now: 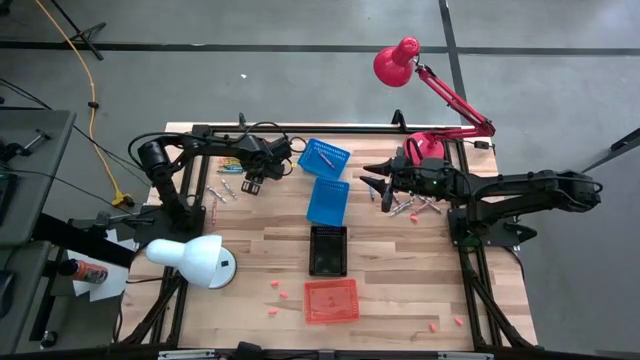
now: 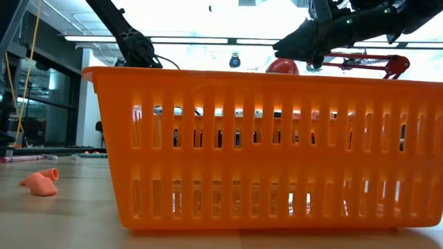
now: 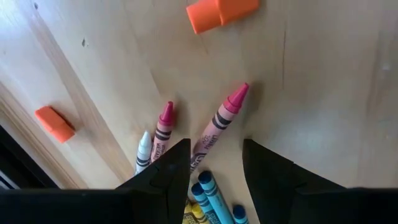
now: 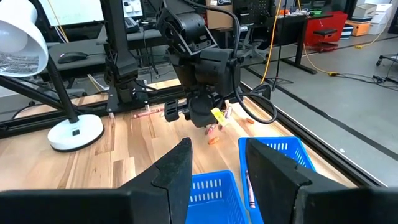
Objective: Sort crayons
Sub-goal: Put the pink crayon into the top blue bin
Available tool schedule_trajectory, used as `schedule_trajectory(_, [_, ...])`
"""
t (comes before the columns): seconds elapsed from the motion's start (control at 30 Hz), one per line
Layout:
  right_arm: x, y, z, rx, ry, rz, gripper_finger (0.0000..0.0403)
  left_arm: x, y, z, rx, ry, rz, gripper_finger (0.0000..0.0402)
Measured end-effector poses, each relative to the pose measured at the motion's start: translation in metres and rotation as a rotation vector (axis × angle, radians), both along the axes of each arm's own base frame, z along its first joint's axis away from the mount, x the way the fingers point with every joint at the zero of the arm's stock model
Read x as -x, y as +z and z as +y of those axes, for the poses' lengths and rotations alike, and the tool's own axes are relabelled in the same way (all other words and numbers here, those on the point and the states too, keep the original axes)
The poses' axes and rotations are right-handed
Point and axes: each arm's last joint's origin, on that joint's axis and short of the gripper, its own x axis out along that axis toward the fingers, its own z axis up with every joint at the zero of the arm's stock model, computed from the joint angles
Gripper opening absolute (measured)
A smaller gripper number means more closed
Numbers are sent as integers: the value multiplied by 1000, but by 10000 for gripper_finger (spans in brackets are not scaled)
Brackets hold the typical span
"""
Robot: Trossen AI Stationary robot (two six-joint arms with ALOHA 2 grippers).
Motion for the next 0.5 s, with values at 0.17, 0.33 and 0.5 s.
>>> schedule_trajectory(0.17, [0, 0, 0, 0, 0, 2, 145, 1, 0, 0, 12, 2, -2, 117])
schedule_trajectory(0.33, [0, 0, 0, -1, 0, 2, 145, 1, -1, 0, 17, 16, -5, 58])
schedule_trajectory(0.5, [0, 0, 0, -1, 0, 1, 145, 1, -1, 0, 7, 52, -19, 9])
